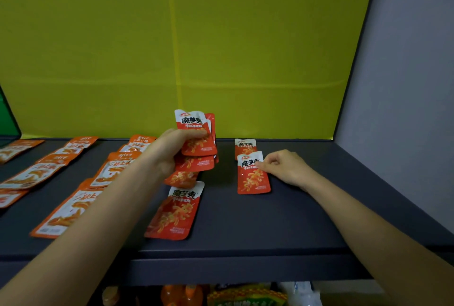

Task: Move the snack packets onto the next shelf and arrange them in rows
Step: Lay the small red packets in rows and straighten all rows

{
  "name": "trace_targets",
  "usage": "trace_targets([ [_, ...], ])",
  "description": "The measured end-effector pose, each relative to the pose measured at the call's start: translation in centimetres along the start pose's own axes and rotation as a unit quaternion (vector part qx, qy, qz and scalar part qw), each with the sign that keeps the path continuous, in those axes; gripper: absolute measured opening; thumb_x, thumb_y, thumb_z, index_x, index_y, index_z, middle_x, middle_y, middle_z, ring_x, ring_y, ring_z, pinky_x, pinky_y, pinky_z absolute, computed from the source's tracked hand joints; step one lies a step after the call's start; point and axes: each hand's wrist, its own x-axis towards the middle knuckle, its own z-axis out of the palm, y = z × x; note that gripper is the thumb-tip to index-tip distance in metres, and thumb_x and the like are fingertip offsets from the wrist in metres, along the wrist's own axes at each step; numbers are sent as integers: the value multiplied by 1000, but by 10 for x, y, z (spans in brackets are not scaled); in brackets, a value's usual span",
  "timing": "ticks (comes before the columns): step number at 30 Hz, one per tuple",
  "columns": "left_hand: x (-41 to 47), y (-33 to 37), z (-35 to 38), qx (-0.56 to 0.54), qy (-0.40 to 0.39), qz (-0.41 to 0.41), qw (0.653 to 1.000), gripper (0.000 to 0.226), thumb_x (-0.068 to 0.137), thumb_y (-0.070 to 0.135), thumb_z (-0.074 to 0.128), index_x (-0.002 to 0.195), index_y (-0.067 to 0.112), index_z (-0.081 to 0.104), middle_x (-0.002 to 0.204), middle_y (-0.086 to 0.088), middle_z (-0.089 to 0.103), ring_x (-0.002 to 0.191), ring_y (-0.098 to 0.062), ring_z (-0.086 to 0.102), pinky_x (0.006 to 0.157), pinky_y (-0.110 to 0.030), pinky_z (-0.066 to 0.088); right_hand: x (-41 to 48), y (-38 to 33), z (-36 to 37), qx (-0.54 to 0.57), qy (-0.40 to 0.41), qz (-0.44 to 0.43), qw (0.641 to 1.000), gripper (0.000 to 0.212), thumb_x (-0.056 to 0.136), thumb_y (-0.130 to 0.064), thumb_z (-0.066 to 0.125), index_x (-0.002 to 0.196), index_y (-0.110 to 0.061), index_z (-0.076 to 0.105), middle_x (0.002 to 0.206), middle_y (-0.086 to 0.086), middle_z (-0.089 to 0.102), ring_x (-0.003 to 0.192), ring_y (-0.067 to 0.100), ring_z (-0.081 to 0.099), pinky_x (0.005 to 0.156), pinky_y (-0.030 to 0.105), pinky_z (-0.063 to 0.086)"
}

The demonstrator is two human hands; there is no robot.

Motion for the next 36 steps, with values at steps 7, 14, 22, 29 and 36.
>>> trace_targets([
  [7,-9,-1,3,20,-14,4,1000,7,82,15,65,87,11,62,74,-8,68,60,-22,66,43,-24,52,3,-3,1,-54,-14,-6,998,30,87,-46,57,67,-23,57,62,-9,52,75,15,53,59,28,35],
  [14,-18,-3,8,22,-37,3,999,5,82,16,64,81,11,62,52,-2,68,42,-16,65,39,-22,49,-5,-7,-4,-81,84,-1,993,37,87,-53,50,66,-24,60,69,-2,58,83,23,59,72,33,44],
  [22,-26,-11,23,7,-84,19,996,5,84,13,62,82,12,66,59,-1,70,48,-12,66,45,-20,52,-21,-66,6,239,2,-54,970,53,94,-40,46,102,11,58,71,9,43,40,1,30,47,16,31],
  [29,-30,-16,24,-12,-90,24,996,6,84,11,62,83,14,67,61,1,72,51,-10,67,49,-21,55,-27,-69,8,368,39,-15,929,18,84,-29,66,83,-12,73,58,-12,66,61,3,59,65,16,45],
  [36,-36,-17,23,-32,-99,30,994,8,85,9,60,83,14,66,61,1,72,51,-10,68,48,-21,55,-34,-72,4,383,34,16,923,17,81,-31,69,69,-20,69,41,-14,58,33,-3,44,38,2,31],
])
